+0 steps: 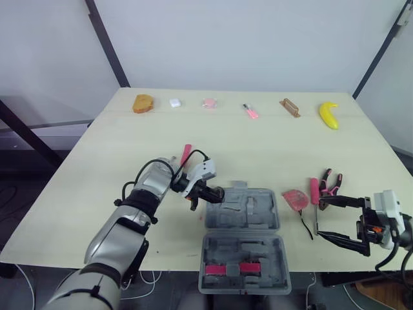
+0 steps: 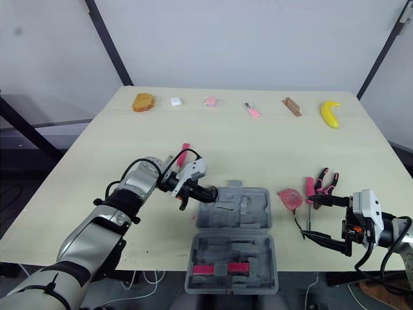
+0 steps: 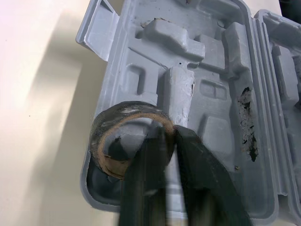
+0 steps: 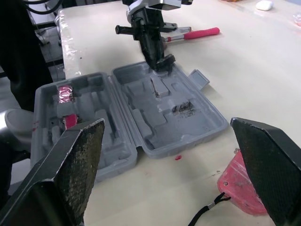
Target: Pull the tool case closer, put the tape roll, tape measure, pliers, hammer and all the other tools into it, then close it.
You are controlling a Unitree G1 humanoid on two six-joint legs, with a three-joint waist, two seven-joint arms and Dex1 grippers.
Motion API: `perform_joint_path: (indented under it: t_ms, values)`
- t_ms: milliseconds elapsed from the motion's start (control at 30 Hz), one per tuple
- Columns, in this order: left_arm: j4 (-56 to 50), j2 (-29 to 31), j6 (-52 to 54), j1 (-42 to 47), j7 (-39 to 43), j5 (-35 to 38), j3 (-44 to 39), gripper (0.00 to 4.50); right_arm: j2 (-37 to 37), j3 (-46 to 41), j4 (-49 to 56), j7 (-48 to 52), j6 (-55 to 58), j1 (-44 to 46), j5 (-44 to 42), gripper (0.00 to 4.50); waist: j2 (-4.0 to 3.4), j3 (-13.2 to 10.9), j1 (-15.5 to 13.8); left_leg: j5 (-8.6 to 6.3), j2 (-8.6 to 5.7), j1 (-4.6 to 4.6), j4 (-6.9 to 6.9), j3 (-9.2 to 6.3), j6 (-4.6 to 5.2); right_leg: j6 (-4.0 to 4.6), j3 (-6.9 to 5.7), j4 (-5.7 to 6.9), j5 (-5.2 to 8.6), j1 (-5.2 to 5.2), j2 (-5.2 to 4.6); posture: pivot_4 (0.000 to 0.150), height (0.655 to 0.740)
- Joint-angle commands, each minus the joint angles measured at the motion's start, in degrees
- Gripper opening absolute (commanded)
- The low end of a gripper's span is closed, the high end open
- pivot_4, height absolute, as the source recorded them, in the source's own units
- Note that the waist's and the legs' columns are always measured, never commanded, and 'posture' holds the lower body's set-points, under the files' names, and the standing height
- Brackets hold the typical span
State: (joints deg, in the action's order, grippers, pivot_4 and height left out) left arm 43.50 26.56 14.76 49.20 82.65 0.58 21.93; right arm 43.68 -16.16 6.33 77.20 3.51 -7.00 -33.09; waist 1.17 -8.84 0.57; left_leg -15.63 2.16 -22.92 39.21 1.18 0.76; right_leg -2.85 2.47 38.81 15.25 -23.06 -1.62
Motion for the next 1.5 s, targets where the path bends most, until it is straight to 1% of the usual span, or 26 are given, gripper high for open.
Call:
perform_joint_path:
  t_ms: [33, 67, 100, 167, 367, 567, 700, 800, 900, 1133, 1300, 1367, 1467, 1500]
  values:
    - [-0.03, 0.04, -0.21, 1.11, 0.88, 0.01, -1.2, 2.63, -0.33, -0.45, 1.0, -0.02, -1.2, -0.04, -0.27, 4.5, 0.0, 0.0, 0.01, 0.0, 0.0, 0.0, 0.0, 0.0, 0.0, 0.0, 0.0, 0.0, 0.0, 0.0, 0.0, 0.15, 0.74]
    - [0.1, 0.04, -0.26, 1.15, 0.9, -0.03, -1.21, 2.97, -0.45, -0.35, 1.13, -0.18, -1.22, -0.03, -0.22, 4.5, 0.0, 0.0, 0.02, 0.0, 0.0, 0.0, 0.0, 0.0, 0.0, 0.0, 0.0, 0.0, 0.0, 0.0, 0.0, 0.15, 0.74]
    - [0.21, 0.11, -0.31, 1.18, 0.9, -0.16, -1.15, 3.58, -0.56, -0.26, 1.32, -0.37, -1.17, -0.02, -0.16, 4.5, 0.0, 0.0, 0.02, 0.0, 0.0, 0.0, 0.0, 0.0, 0.0, 0.0, 0.0, 0.0, 0.0, 0.0, 0.0, 0.15, 0.74]
    - [0.37, 0.26, -0.42, 1.21, 0.81, -0.48, -1.08, 4.47, -0.73, -0.12, 1.63, -0.69, -1.05, 0.06, -0.05, 4.5, 0.0, 0.0, 0.01, 0.0, 0.0, 0.0, 0.0, -0.01, 0.0, 0.0, 0.0, 0.01, 0.0, 0.0, 0.0, 0.15, 0.74]
    - [-2.57, 0.79, 1.71, 0.5, 2.65, 1.04, -2.31, 4.47, -0.89, 0.28, 2.45, -1.78, -0.61, 0.3, 0.2, 4.5, 0.0, 0.0, 0.02, 0.0, 0.0, 0.0, 0.0, -0.01, 0.0, 0.0, -0.01, 0.0, 0.0, 0.0, 0.0, 0.15, 0.74]
    - [-8.39, 3.45, 6.47, -0.88, 6.25, 2.74, -2.89, 4.47, -1.57, 1.29, 3.71, -3.28, -0.03, 0.71, 0.46, 4.5, 0.0, 0.0, 0.07, 0.0, 0.0, 0.0, -0.01, -0.02, 0.0, 0.0, -0.01, 0.0, 0.0, 0.0, 0.0, 0.15, 0.74]
    - [-10.82, 4.42, 9.35, -1.39, 7.61, 5.22, -4.04, 4.47, -1.96, 1.79, 3.76, -3.87, -0.29, 0.87, 0.65, 4.5, -0.01, 0.0, 0.07, 0.0, 0.01, 0.0, -0.01, -0.02, 0.0, 0.0, -0.01, 0.0, 0.0, 0.0, 0.0, 0.15, 0.74]
    - [-10.77, 4.5, 10.25, -0.73, 6.88, 7.55, -6.35, 4.47, -2.46, 2.23, 3.94, -4.32, -0.66, 0.68, 0.86, 4.5, -0.01, 0.0, -0.03, 0.0, 0.01, -0.01, -0.01, -0.03, 0.0, 0.0, -0.02, 0.0, 0.0, -0.01, 0.0, 0.15, 0.74]
    - [-8.57, 4.02, 7.24, 0.15, 4.99, 8.75, -9.07, 4.47, -3.3, 2.64, 4.33, -4.86, -1.11, 0.57, 0.9, 4.5, -0.01, -0.01, 0.02, 0.0, 0.01, -0.01, -0.01, -0.02, 0.0, 0.0, -0.01, 0.0, 0.0, 0.0, 0.0, 0.15, 0.74]
    - [-1.8, 3.97, 0.09, 0.35, 5.4, 9.68, -12.59, 4.47, -5.71, 4.12, 5.48, -6.34, -2.1, 0.88, 1.52, 4.5, -0.01, -0.01, 0.1, 0.0, 0.01, 0.0, -0.01, -0.02, 0.0, 0.0, -0.02, 0.01, 0.0, -0.01, 0.0, 0.15, 0.74]
    - [2.63, 3.0, -9.75, -1.17, 6.59, 9.94, -14.41, 4.47, -8.38, 6.38, 4.7, -7.5, -4.44, 1.57, 2.95, 4.5, 0.0, 0.0, 0.05, 0.0, 0.01, 0.0, -0.01, -0.02, 0.0, 0.0, -0.02, 0.0, 0.0, -0.01, 0.0, 0.15, 0.74]
    - [4.48, 2.4, -13.7, -1.42, 6.25, 9.43, -14.62, 3.65, -9.3, 7.09, 4.14, -7.74, -5.38, 1.83, 3.53, 4.5, 0.0, -0.01, 0.03, 0.0, 0.01, 0.0, -0.01, 0.0, 0.0, 0.0, -0.01, 0.01, 0.0, -0.01, -0.01, 0.15, 0.74]
    - [7.01, 0.45, -23.25, -2.14, 4.21, 8.45, -14.73, 2.9, -10.52, 8.05, 3.26, -8.05, -6.8, 2.01, 4.23, 4.5, 0.0, 0.0, -0.14, 0.0, 0.0, -0.01, -0.01, 0.0, 0.0, 0.0, -0.02, 0.0, 0.0, -0.01, -0.01, 0.15, 0.74]
    - [7.81, -0.09, -25.48, -2.38, 4.21, 8.3, -14.78, 2.9, -10.83, 8.24, 3.03, -8.14, -7.17, 2.02, 4.42, 4.5, 0.0, 0.0, -0.21, 0.0, 0.0, 0.0, -0.01, -0.01, 0.0, 0.0, -0.02, -0.01, 0.0, -0.01, -0.02, 0.15, 0.74]
